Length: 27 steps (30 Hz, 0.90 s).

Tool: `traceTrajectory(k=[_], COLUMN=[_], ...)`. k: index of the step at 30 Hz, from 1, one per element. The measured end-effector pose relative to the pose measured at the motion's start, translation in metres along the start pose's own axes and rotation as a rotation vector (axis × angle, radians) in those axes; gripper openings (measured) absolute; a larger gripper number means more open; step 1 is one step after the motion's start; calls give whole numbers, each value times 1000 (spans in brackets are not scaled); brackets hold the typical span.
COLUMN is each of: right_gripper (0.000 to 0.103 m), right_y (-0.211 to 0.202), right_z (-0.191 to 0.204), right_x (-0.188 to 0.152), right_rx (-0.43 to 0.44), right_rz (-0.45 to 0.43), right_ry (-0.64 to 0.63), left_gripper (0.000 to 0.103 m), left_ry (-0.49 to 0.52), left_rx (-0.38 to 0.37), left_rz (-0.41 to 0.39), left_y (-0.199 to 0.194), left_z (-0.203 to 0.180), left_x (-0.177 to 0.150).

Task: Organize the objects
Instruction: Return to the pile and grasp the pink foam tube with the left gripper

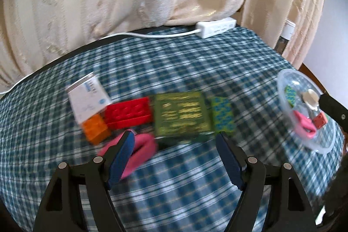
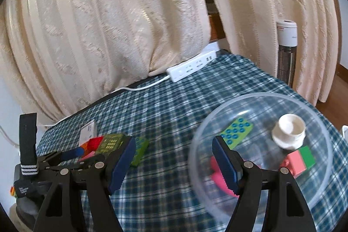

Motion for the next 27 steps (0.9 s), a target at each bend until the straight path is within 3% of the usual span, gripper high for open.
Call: traceTrajectory(k=[12,27], right_gripper=[76,76], right_y=[16,40], right_z=[41,61], right_x=[-12,-20], right_rx=[12,35], right_rz=[47,110], right_ry=[-55,-83], left_gripper=[78,78], left_ry=[-48,-26], left_rx=[2,-20], left_rz=[51,71], left_y=[22,38], left_z=[51,59], left_x=[-22,-21])
Point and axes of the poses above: each gripper's, at about its wrist camera, not at the fingertips, and y roughly the way its jaws point, z to its left, x to its top, the point moved 4 cm from there along y, roughly the way its jaws point, and after that the axes turned 10 degrees about z, right-handed, at the moved point
